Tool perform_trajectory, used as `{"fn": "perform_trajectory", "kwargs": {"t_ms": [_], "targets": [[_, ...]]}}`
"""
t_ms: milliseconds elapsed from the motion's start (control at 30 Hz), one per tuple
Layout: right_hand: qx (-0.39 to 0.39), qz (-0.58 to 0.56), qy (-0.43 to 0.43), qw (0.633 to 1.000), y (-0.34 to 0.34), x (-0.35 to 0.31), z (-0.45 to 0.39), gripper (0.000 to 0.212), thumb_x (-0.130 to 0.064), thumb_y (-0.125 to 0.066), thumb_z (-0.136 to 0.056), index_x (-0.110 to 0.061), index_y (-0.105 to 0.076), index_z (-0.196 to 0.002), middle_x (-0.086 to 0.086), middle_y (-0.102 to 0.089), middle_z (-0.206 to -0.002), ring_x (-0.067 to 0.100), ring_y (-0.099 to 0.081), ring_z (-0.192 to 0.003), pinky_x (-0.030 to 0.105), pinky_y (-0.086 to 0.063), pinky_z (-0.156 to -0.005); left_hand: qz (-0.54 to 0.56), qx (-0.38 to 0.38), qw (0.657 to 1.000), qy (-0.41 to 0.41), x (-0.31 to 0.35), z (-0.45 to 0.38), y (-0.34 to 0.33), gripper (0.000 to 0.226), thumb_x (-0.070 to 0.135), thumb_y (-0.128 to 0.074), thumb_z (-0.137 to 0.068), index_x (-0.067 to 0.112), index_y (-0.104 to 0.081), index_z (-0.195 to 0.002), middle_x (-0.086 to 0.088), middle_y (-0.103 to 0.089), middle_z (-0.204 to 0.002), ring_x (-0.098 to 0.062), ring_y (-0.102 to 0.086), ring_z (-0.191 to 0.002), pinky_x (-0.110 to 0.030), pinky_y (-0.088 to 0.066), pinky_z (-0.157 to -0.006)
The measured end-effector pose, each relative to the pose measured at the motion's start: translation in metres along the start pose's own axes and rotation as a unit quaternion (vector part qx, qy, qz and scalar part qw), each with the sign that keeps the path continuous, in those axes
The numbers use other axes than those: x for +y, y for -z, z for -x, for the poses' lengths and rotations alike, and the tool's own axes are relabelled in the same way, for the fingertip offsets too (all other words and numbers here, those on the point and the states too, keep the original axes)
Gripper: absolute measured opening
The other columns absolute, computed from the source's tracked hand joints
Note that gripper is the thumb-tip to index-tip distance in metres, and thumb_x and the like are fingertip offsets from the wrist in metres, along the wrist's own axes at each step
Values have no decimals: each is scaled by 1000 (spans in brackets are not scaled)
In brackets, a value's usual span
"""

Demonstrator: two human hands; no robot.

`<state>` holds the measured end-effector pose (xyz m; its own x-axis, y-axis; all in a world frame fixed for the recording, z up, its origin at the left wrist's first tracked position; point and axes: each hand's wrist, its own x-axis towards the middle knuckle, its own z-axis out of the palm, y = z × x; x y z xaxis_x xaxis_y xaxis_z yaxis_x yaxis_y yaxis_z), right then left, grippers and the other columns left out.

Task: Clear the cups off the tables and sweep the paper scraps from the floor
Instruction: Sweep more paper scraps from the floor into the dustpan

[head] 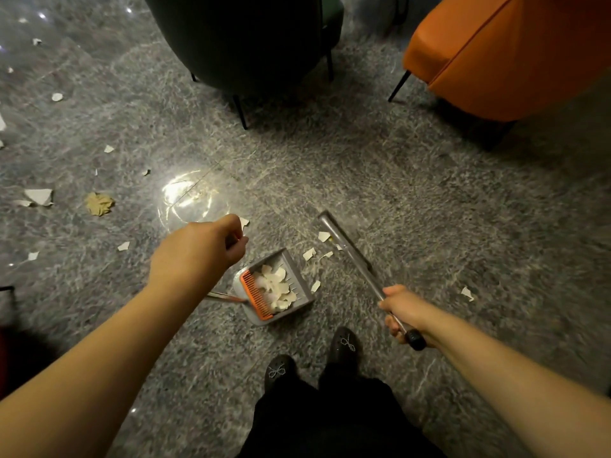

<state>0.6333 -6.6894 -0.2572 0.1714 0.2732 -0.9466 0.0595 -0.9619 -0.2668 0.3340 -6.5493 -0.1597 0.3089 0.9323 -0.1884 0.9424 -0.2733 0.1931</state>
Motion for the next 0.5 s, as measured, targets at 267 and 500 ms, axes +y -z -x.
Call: {"fn": "perform_trajectory", "kwargs": {"t_ms": [267, 500], "targets": [[-53, 5, 15, 998, -87, 25, 43, 31, -7, -40, -98, -15, -35, -128, 7, -40, -62, 9, -37, -32, 14, -30, -33, 20, 13, 999, -26, -13, 6, -5, 20, 47, -58, -90, 28, -54, -86, 1, -62, -69, -26, -56, -59, -27, -40, -47], [-92, -34, -13, 995, -119, 34, 71, 37, -10, -41, -100, -20, -35, -136, 6, -40, -56, 8, -35, -30, 12, -30, -33, 24, 23, 998, -46, -18, 9, -6, 19, 47, -57, -91, 29, -52, -86, 0, -60, -70, -25, -54, -60, -24, -32, -47]]}}
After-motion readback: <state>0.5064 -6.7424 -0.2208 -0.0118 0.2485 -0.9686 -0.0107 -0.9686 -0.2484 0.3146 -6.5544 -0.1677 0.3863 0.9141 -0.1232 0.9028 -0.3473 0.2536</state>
